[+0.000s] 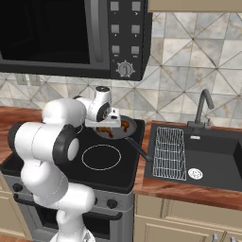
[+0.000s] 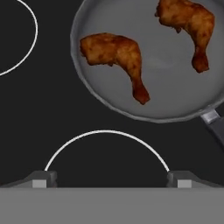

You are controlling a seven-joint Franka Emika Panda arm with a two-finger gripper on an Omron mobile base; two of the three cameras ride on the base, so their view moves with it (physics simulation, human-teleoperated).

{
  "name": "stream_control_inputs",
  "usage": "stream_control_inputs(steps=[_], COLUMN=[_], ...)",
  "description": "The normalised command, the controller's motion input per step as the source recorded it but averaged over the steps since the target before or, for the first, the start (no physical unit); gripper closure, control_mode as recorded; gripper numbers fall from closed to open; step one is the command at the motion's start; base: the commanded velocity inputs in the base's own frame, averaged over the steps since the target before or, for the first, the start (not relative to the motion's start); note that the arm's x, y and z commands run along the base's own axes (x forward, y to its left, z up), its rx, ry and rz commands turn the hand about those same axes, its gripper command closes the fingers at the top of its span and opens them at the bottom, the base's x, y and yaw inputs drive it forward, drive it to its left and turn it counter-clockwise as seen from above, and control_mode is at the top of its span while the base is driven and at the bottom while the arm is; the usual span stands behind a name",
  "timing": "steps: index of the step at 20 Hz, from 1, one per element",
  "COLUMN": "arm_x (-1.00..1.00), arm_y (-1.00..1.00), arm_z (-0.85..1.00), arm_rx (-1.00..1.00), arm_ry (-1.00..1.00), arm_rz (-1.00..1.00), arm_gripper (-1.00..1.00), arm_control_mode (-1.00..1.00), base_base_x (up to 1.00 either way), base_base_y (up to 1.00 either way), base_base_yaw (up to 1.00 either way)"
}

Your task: Take the chicken drumsticks from the pan and place one on each plate on the dining counter.

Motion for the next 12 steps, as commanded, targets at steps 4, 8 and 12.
stream_control_inputs(steps=[4,8,12], arm_x=[0.22,0.19,0.37], arm_y=[0.00,0.00,0.00], arm_z=[-0.46,-0.46,-0.26], arm_rx=[0.01,0.01,0.00], arm_ry=[-0.07,-0.07,0.09], arm_rz=[0.00,0.00,0.00], arm_gripper=[-1.00,-1.00,-1.00], arm_control_mode=[-1.00,-1.00,-1.00], base_base_x=[0.00,0.00,0.00], base_base_y=[0.00,0.00,0.00], base_base_yaw=[0.00,0.00,0.00])
